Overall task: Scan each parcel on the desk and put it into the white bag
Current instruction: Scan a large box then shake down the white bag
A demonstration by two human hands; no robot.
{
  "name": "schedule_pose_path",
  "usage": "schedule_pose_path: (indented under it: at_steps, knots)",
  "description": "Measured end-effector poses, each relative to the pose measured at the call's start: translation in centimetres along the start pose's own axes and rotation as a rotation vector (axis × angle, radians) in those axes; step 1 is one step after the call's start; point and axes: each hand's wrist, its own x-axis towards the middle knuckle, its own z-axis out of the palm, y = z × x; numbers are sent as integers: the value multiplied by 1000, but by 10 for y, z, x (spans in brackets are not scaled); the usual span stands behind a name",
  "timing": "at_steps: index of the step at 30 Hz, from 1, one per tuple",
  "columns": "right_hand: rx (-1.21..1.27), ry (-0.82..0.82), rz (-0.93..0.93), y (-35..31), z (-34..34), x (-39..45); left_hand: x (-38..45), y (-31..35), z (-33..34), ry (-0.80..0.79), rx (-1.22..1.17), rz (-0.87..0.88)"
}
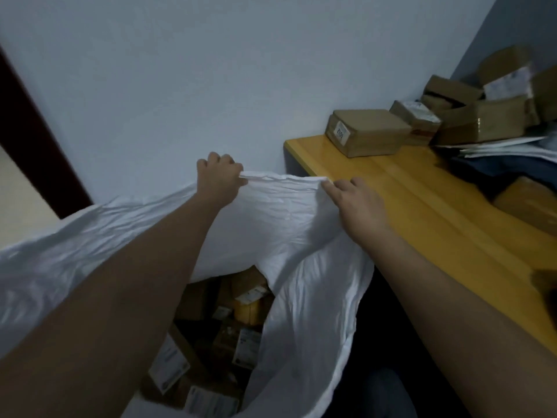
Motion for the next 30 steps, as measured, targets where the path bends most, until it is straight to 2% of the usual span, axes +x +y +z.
schedule_pose_path:
  at_steps: [3, 5, 8, 10, 16, 18, 21, 23, 26, 30]
  knots:
    - [87, 47, 104, 19, -1, 12, 21, 11, -10, 97, -177, -139]
    - [142, 145, 137, 31, -9, 29, 41, 21, -23, 123, -289, -199]
    - [195, 307, 139, 48, -29, 62, 80, 32, -47, 252, -391, -231]
    - [200, 341, 159, 57, -35, 78, 103, 36, -61, 297, -414, -226]
    - [223, 407, 162, 61, -25, 77, 129, 49, -69, 288, -383, -234]
    - [225, 283, 173, 61, -24, 71, 129, 52, -66, 231, -342, -230]
    - [288, -46, 189, 62, -28, 55, 118, 57, -57, 64, -290, -192]
    - [396, -154, 213, 58, -35, 39, 106, 56, -53, -2, -337, -169]
    - [502, -211, 228, 49, -39, 17, 87, 52, -53, -4, -363, -158]
    - [607, -159, 345, 43, -45, -7, 62, 49, -65, -29, -282, -140]
